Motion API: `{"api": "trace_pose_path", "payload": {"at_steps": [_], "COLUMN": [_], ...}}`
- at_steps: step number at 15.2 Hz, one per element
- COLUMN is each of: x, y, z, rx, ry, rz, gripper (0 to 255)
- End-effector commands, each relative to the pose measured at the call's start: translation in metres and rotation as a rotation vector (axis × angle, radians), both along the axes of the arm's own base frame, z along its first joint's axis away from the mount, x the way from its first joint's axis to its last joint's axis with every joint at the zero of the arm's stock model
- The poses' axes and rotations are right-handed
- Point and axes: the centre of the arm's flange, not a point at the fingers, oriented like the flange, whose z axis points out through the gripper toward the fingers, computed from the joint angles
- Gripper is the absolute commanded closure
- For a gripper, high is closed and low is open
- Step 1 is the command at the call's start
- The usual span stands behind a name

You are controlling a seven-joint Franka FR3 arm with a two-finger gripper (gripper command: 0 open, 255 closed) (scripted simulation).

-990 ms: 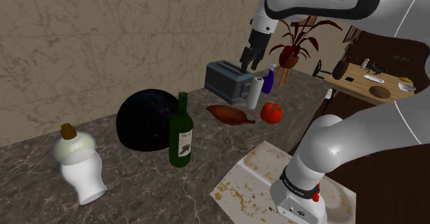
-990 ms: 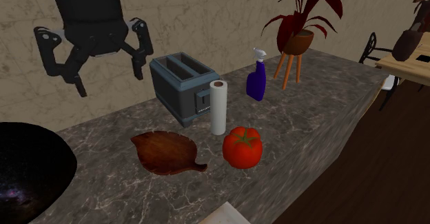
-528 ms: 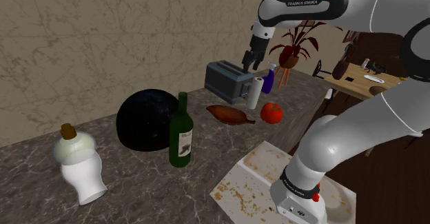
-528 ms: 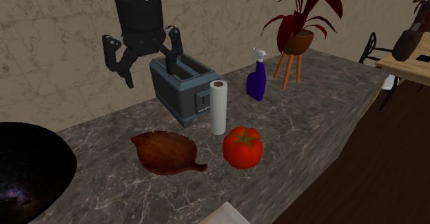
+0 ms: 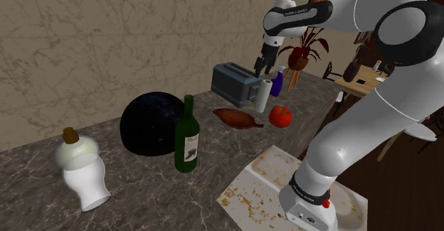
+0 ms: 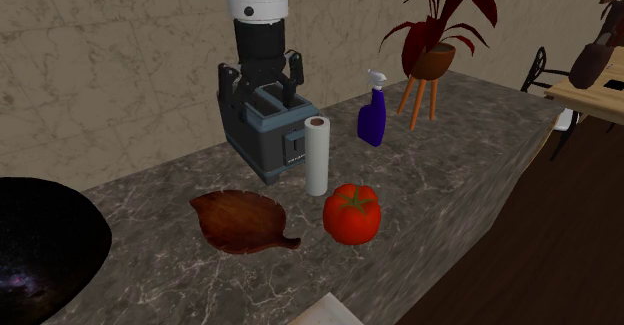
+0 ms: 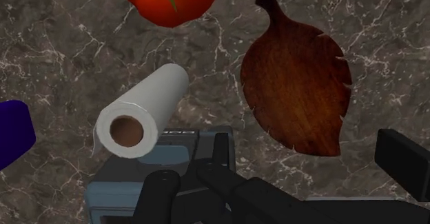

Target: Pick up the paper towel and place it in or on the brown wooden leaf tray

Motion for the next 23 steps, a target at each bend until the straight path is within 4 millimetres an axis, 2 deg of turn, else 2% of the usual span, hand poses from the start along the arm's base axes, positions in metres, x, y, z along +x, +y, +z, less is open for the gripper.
{"api": "trace_pose_path", "payload": {"at_steps": [1,11,12,19,23], "x": [0.005,0.027,0.027,0.028,0.028], "y": [-0.024,-0.143,-0.145,-0.146,-0.146], "z": [-0.01,-0.054,-0.054,-0.094,-0.094], "rx": [-0.006,-0.029,-0.03,-0.03,-0.03], "ry": [0.003,0.018,0.018,0.018,0.018], "rz": [-0.01,-0.063,-0.064,-0.064,-0.064], "gripper": [0,0,0,0,0]}}
